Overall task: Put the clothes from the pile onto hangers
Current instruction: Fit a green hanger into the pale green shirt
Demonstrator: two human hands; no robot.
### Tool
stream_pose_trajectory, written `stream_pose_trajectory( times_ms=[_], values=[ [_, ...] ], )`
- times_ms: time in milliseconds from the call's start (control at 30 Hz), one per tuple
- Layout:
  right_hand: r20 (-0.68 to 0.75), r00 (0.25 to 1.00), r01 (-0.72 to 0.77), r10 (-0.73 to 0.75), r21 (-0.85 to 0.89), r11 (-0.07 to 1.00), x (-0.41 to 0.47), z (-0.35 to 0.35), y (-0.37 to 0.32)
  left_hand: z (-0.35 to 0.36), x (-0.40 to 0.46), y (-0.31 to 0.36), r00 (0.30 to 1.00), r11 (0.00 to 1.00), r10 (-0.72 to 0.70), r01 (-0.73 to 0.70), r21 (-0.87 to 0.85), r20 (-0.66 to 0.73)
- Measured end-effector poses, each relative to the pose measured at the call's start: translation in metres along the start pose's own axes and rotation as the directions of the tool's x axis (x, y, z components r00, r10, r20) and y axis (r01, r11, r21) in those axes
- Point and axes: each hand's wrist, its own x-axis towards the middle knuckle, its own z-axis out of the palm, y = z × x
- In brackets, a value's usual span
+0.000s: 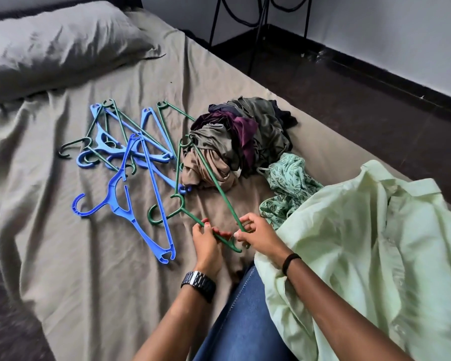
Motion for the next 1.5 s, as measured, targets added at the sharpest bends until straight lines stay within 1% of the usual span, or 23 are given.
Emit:
stream_pose_trajectory(
  times_ms=[133, 200, 300, 367, 433, 500, 533, 633, 700, 767, 867, 900, 967, 1033, 1100, 1133, 1167, 1200, 1267, 1333, 1400, 1433, 1500],
  values=[
    [0.114, 0.990, 0.076, -0.087, 0.092, 0.993, -0.032, -0.005, -0.025, 0.001, -0.023, 0.013, 0.999, 0.991, 0.021, -0.025, -0.129, -0.029],
    [0.073, 0.991, 0.102, -0.112, 0.124, 0.987, -0.044, -0.007, -0.040, 0.008, -0.040, 0.019, 1.000, 0.982, 0.014, -0.010, -0.188, 0.019],
    [-0.080, 0.979, 0.198, -0.188, 0.141, 0.970, -0.056, -0.016, -0.061, 0.028, -0.076, 0.019, 0.988, 0.976, 0.043, -0.010, -0.216, 0.146],
    [-0.248, 0.946, 0.243, -0.209, 0.115, 0.963, -0.061, -0.028, -0.068, 0.041, -0.100, 0.015, 0.963, 0.979, 0.087, -0.035, -0.201, 0.254],
    [-0.423, 0.874, 0.259, -0.238, -0.007, 0.966, -0.070, -0.045, -0.067, 0.050, -0.116, 0.010, 0.928, 0.982, 0.149, -0.100, -0.158, 0.341],
    [-0.510, 0.811, 0.243, -0.289, -0.156, 0.957, -0.083, -0.063, -0.062, 0.058, -0.127, 0.007, 0.893, 0.983, 0.181, -0.155, -0.096, 0.412],
    [-0.523, 0.803, 0.225, -0.287, -0.180, 0.958, -0.091, -0.074, -0.059, 0.063, -0.135, 0.005, 0.870, 0.982, 0.185, -0.176, -0.063, 0.457],
    [-0.496, 0.855, 0.137, -0.153, -0.070, 0.988, -0.109, -0.103, -0.049, 0.082, -0.157, -0.005, 0.787, 0.976, 0.168, -0.219, 0.014, 0.594],
    [-0.451, 0.887, 0.162, -0.097, 0.107, 0.981, -0.126, -0.120, -0.043, 0.098, -0.171, -0.013, 0.727, 0.963, 0.146, -0.260, 0.072, 0.671],
    [-0.409, 0.910, 0.196, -0.060, 0.300, 0.934, -0.146, -0.139, -0.038, 0.114, -0.184, -0.022, 0.660, 0.944, 0.110, -0.303, 0.129, 0.743],
    [-0.375, 0.927, 0.179, 0.017, 0.480, 0.859, -0.166, -0.166, -0.022, 0.135, -0.202, -0.043, 0.580, 0.910, 0.016, -0.346, 0.228, 0.815],
    [-0.398, 0.917, 0.199, 0.021, 0.503, 0.841, -0.168, -0.173, -0.015, 0.140, -0.206, -0.051, 0.566, 0.900, -0.025, -0.347, 0.266, 0.824],
    [-0.479, 0.878, 0.233, 0.022, 0.467, 0.853, -0.175, -0.190, 0.001, 0.149, -0.215, -0.070, 0.527, 0.875, -0.118, -0.345, 0.339, 0.842],
    [-0.526, 0.848, 0.191, 0.068, 0.422, 0.886, -0.181, -0.204, 0.016, 0.158, -0.218, -0.086, 0.469, 0.822, -0.179, -0.412, 0.393, 0.865],
    [-0.546, 0.832, 0.164, 0.093, 0.403, 0.900, -0.190, -0.218, 0.029, 0.168, -0.215, -0.098, 0.432, 0.734, -0.227, -0.514, 0.445, 0.873],
    [-0.550, 0.829, 0.160, 0.097, 0.399, 0.903, -0.195, -0.225, 0.034, 0.172, -0.213, -0.101, 0.445, 0.695, -0.235, -0.544, 0.470, 0.864],
    [-0.546, 0.832, 0.152, 0.103, 0.402, 0.903, -0.200, -0.231, 0.037, 0.176, -0.208, -0.102, 0.483, 0.676, -0.227, -0.547, 0.494, 0.846],
    [-0.529, 0.841, 0.140, 0.110, 0.410, 0.901, -0.206, -0.239, 0.040, 0.181, -0.204, -0.104, 0.532, 0.685, -0.221, -0.512, 0.518, 0.818],
    [-0.483, 0.868, 0.114, 0.117, 0.423, 0.899, -0.212, -0.254, 0.045, 0.191, -0.195, -0.105, 0.615, 0.747, -0.238, -0.379, 0.547, 0.751],
    [-0.437, 0.893, 0.084, 0.106, 0.395, 0.915, -0.215, -0.264, 0.046, 0.202, -0.187, -0.105, 0.667, 0.795, -0.302, -0.219, 0.566, 0.682],
    [-0.383, 0.922, 0.109, 0.066, 0.418, 0.902, -0.217, -0.272, 0.044, 0.214, -0.180, -0.106, 0.666, 0.806, -0.412, -0.053, 0.590, 0.622],
    [-0.352, 0.935, 0.135, 0.047, 0.473, 0.870, -0.216, -0.276, 0.042, 0.222, -0.176, -0.108, 0.650, 0.796, -0.464, 0.007, 0.606, 0.602],
    [-0.288, 0.957, 0.156, 0.024, 0.585, 0.796, -0.215, -0.283, 0.041, 0.237, -0.170, -0.110, 0.592, 0.776, -0.533, 0.058, 0.628, 0.604]
  ],
)
